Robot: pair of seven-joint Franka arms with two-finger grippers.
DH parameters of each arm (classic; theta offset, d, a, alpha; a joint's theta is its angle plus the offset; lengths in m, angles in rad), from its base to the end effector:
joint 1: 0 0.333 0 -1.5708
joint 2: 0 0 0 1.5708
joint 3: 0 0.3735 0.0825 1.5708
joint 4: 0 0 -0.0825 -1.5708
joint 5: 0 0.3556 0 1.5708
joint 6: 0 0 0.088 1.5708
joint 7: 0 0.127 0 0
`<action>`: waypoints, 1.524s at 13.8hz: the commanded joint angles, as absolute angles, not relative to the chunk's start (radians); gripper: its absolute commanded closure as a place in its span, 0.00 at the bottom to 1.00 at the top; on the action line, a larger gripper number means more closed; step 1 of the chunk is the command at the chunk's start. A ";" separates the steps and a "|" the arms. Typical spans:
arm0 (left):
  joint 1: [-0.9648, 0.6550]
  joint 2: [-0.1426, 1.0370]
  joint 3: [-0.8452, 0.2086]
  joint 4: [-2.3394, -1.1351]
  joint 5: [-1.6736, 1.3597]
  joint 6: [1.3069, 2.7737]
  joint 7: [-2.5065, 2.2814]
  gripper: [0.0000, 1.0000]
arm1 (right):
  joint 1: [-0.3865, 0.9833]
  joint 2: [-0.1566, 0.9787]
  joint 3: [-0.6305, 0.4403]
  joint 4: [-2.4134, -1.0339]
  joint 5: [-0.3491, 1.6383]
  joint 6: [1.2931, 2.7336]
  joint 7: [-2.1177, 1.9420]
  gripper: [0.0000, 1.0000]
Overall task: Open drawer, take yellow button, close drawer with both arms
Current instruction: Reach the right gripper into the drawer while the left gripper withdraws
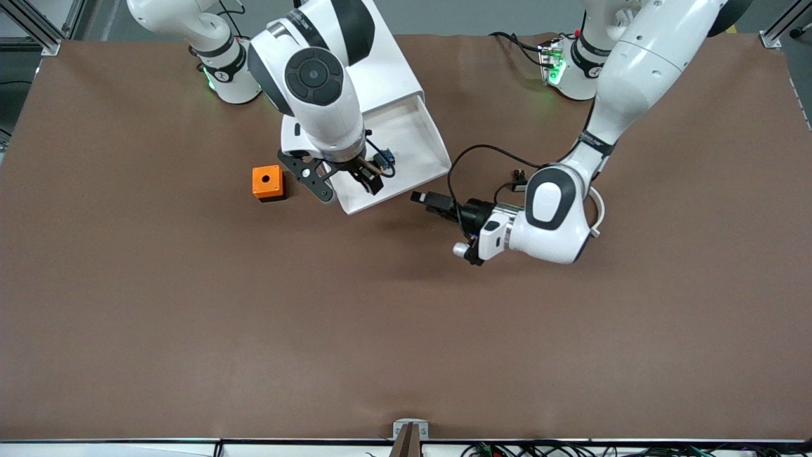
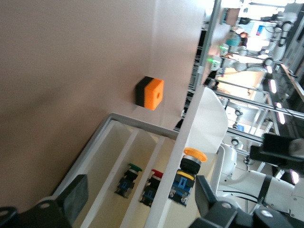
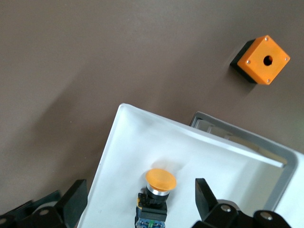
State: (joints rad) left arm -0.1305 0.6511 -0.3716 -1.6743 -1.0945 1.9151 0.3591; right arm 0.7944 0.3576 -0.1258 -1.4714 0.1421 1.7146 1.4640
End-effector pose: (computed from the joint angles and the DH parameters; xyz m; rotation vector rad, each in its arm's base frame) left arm 0.5755 -0.3577 0.3215 1.9516 -0.1808 -0.4947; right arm 0.4886 0.4227 0.5086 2.8285 -1.2263 -0.2115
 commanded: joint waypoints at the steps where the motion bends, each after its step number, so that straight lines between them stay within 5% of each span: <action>1: -0.089 0.612 -0.373 -1.640 -0.965 1.887 0.229 0.00 | 0.811 0.342 -0.133 -1.532 0.190 1.759 1.596 0.00; 12: -0.103 0.517 -0.402 -1.510 -0.133 1.819 -0.121 0.00 | 0.879 0.342 -0.133 -1.600 0.195 1.773 1.753 0.00; 21: -0.089 0.509 -0.387 -1.482 -0.110 1.816 -0.424 0.00 | 0.894 0.359 -0.133 -1.609 0.195 1.801 1.755 0.06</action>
State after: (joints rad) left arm -0.0877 0.5233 -0.3879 -1.4888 -0.1340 1.8344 -0.3087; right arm 0.8836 0.3616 -0.1257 -1.5971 0.1797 1.7858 1.7399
